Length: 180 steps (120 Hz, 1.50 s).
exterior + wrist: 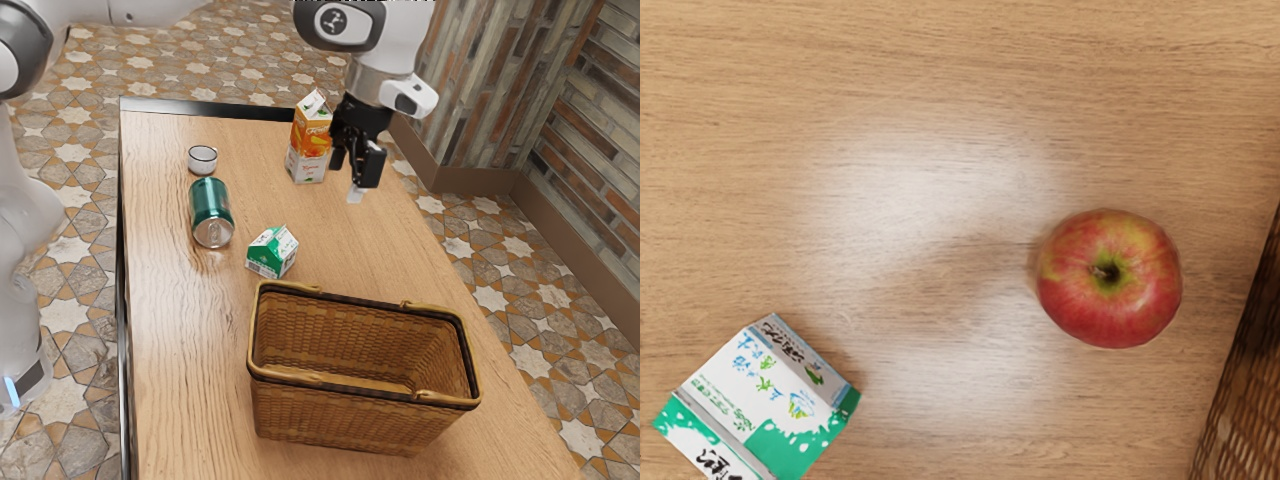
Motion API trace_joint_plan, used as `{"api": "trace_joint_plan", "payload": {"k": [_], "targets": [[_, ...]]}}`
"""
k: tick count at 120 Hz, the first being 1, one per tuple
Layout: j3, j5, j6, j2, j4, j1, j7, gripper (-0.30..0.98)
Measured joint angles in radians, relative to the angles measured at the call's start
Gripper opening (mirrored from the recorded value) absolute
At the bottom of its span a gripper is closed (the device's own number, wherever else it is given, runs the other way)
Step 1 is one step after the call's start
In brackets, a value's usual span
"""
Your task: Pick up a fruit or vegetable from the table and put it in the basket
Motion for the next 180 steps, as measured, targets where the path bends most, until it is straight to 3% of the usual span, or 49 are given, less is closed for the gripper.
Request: {"api": "trace_joint_plan", "payload": {"k": [39, 65, 85, 180], "targets": [[0.000, 0.011, 0.100, 0.012, -0.133, -0.006, -0.078, 0.69], [0.004, -0.069, 0.169, 0.004, -0.147, -0.005, -0.107, 0.69], [0.004, -0.093, 0.224, -0.006, -0.226, -0.004, -0.121, 0.69], [0.001, -0.096, 0.325, -0.059, -0.331, -0.006, -0.025, 0.69]]}}
